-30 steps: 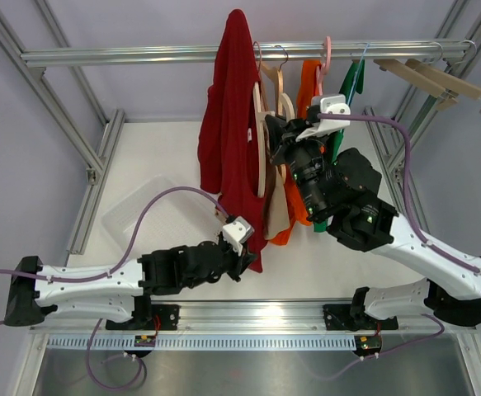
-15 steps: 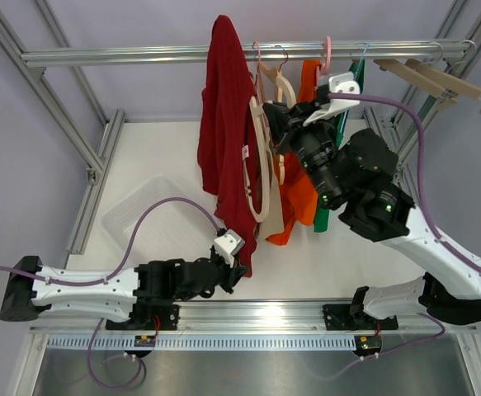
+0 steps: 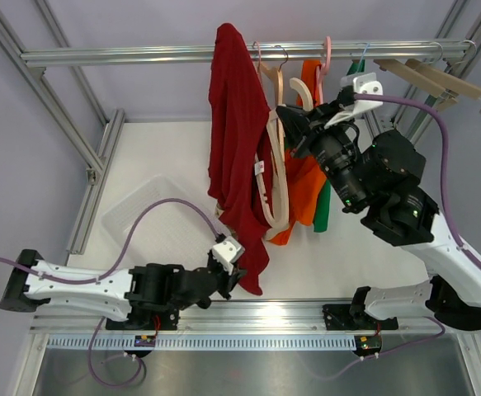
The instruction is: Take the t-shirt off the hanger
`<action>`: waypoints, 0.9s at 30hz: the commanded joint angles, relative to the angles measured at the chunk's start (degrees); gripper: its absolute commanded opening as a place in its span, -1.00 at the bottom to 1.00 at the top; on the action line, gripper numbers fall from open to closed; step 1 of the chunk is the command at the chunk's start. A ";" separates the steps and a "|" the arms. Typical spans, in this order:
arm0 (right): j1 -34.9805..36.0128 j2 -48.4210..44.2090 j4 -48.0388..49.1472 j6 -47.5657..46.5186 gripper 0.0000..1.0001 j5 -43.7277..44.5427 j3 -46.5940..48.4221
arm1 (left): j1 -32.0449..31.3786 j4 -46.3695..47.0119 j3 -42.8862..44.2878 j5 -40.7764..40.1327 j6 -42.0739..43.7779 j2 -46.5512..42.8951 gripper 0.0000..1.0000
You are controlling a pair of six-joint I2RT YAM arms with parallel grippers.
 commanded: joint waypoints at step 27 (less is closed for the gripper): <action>-1.08 -24.58 -14.58 19.51 -1.00 -37.73 -6.59 | 28.09 37.20 19.16 4.92 37.23 2.90 -0.34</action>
